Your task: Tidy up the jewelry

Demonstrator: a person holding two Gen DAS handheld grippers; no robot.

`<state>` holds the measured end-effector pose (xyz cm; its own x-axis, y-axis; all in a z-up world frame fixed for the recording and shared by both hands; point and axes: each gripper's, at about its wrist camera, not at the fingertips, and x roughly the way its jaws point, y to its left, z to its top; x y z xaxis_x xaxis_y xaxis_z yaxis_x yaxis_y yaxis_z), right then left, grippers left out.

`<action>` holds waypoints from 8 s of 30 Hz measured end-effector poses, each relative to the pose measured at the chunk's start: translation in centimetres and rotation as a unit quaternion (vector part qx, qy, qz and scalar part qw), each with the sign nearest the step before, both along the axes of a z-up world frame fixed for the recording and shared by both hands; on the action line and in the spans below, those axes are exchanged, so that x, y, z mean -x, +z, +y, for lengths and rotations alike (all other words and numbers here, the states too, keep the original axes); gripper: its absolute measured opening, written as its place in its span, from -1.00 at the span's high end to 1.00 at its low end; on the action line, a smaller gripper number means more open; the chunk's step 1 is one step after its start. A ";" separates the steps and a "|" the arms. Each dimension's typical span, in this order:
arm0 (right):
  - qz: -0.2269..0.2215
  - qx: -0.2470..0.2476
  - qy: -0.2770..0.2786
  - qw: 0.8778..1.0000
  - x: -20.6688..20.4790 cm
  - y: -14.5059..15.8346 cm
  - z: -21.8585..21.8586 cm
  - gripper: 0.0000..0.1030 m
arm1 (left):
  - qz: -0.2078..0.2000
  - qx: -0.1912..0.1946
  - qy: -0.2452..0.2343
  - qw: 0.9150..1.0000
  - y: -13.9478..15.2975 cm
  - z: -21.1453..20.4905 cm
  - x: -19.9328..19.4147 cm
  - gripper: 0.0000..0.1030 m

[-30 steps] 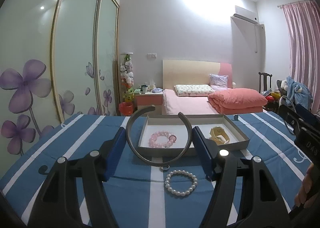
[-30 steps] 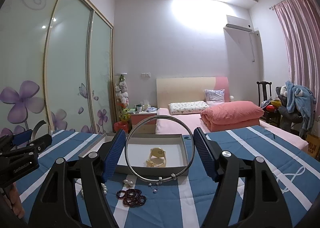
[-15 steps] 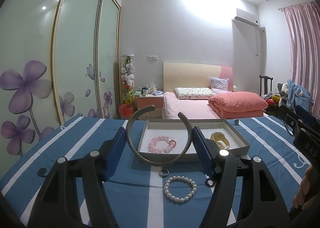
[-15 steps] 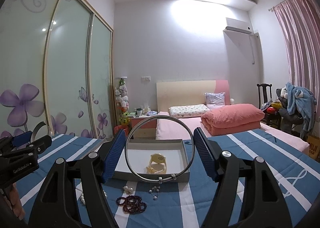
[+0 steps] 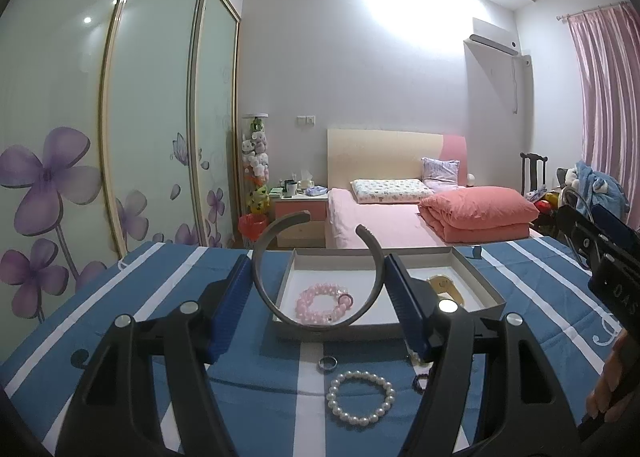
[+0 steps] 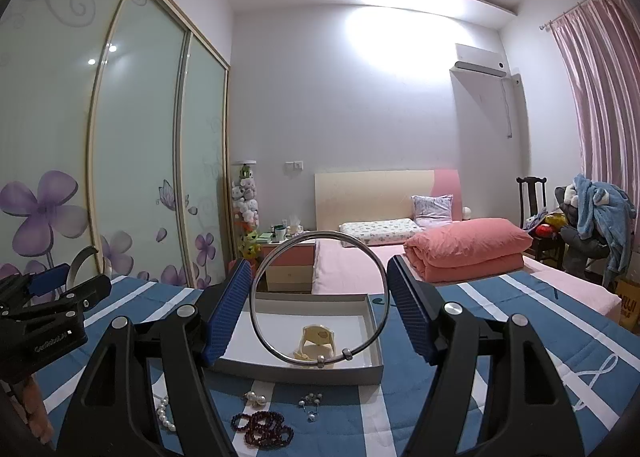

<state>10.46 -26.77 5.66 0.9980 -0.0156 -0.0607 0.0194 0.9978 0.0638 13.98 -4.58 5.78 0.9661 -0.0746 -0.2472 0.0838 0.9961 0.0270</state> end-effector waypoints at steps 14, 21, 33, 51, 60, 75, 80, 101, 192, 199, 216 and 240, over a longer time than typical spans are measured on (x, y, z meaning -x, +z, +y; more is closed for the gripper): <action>0.007 0.001 0.002 1.000 -1.5 0.0 -0.4 -0.36 | -0.003 -0.011 -0.002 1.000 0.3 -0.9 -3.0 -0.27; 0.019 0.005 0.003 1.000 -3.4 -0.1 -0.6 -0.36 | 0.011 -0.011 -0.003 1.000 -0.2 -1.2 -5.9 -0.27; 0.060 0.027 0.012 0.998 -9.0 -1.0 -0.8 -0.36 | 0.062 -0.015 -0.010 0.998 -2.4 -2.2 -13.9 -0.27; 0.216 0.005 0.047 0.975 -15.5 -5.9 -0.5 -0.37 | 0.204 0.011 -0.008 0.979 -8.5 -1.0 -21.7 -0.27; 0.220 0.015 0.057 0.974 -15.8 -5.9 0.2 -0.61 | 0.241 0.016 -0.006 0.970 -10.0 -0.7 -23.1 -0.29; 0.189 0.017 0.054 0.980 -15.2 -4.6 -0.1 -0.61 | 0.220 0.018 -0.016 0.975 -8.9 -0.9 -22.2 -0.33; 0.171 0.022 0.050 0.984 -13.7 -3.9 -0.4 -0.61 | 0.209 0.016 -0.021 0.978 -7.7 -1.0 -20.4 -0.33; 0.138 -0.021 0.035 0.990 -3.4 -3.2 -1.7 -0.61 | 0.278 -0.040 -0.053 0.958 -10.9 -0.4 -8.2 0.39; 0.224 -0.034 0.125 0.966 -4.4 -4.1 -0.7 0.82 | 0.158 0.052 -0.015 0.986 -4.4 8.6 -3.6 0.80; 0.182 -0.037 0.124 0.975 -3.5 -2.5 -1.0 0.82 | 0.139 0.053 -0.025 0.989 -3.2 8.0 -2.6 0.80; 0.094 -0.032 0.111 0.989 -1.9 0.4 -1.6 0.82 | 0.100 0.057 -0.036 0.993 -1.0 7.0 -1.5 0.80; 0.016 -0.008 0.082 0.997 -2.9 2.4 -1.3 0.82 | 0.038 0.018 -0.039 0.998 1.4 2.2 -2.8 0.80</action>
